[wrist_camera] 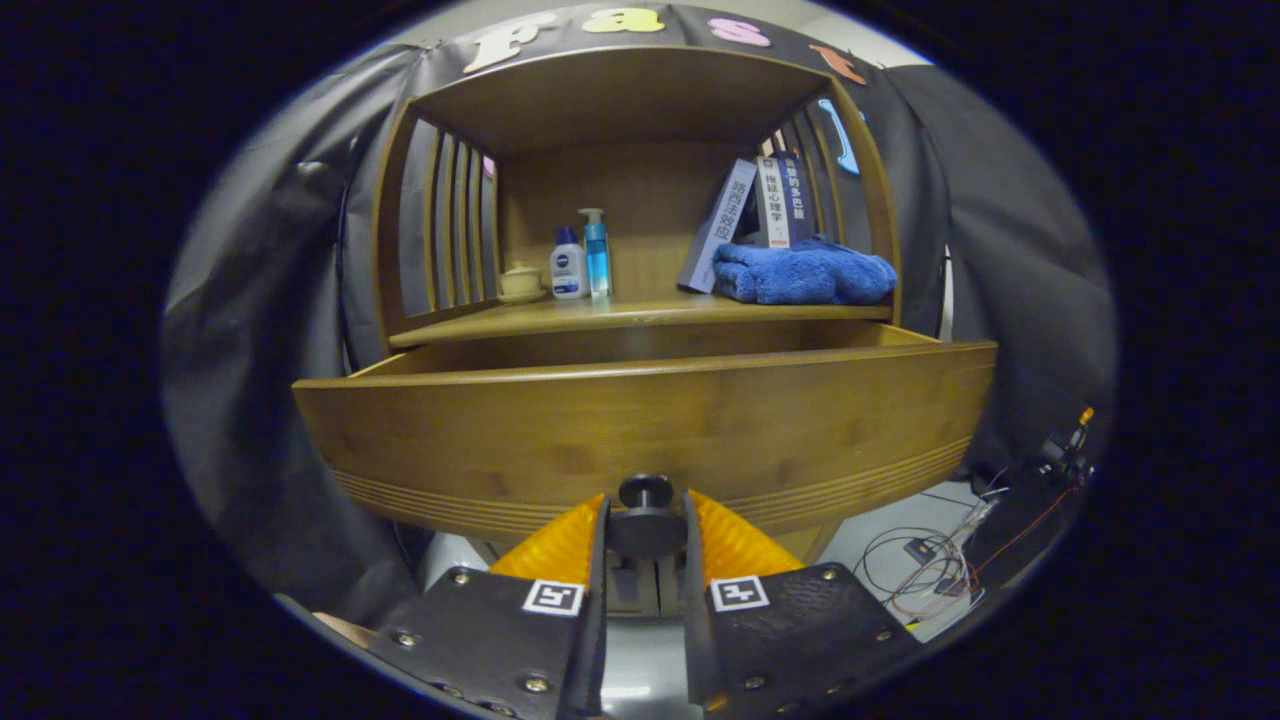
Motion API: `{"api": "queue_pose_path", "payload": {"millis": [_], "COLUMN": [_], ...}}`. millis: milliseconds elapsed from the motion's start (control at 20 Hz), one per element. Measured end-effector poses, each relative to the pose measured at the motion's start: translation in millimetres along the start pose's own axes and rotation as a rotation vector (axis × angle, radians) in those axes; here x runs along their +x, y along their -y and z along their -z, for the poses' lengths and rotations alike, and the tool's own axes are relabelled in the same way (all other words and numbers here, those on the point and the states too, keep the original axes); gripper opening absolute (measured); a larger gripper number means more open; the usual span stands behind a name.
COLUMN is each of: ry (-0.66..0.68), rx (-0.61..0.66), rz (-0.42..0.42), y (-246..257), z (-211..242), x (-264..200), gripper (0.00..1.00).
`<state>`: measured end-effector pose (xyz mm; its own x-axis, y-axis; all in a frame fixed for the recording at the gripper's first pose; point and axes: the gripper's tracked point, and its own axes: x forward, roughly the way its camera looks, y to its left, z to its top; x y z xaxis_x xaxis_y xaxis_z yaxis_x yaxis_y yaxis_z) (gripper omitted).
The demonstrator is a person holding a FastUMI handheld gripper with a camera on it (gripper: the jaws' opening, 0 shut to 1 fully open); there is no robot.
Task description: Pull open the drawer, take out the items inside it, and place them on the countertop above the cabinet.
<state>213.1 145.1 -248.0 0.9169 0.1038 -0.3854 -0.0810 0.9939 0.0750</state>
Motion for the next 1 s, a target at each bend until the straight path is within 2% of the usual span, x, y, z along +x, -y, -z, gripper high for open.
{"api": "queue_pose_path", "payload": {"millis": [300, 450, 600, 800, 1000], "ry": [-0.028, -0.068, -0.017, 0.049, -0.022], "rx": [-0.005, 0.005, -0.021, -0.03, -0.07], "rz": [-0.014, -0.027, -0.016, -0.068, -0.1], "y": [1, -1, 2, -11, -20], "z": [16, 16, -11, -73, -118], "x": [-27, -28, -48, -65, -27], "gripper": [0.32, 0.38, 0.46, 0.46, 0.46]}}
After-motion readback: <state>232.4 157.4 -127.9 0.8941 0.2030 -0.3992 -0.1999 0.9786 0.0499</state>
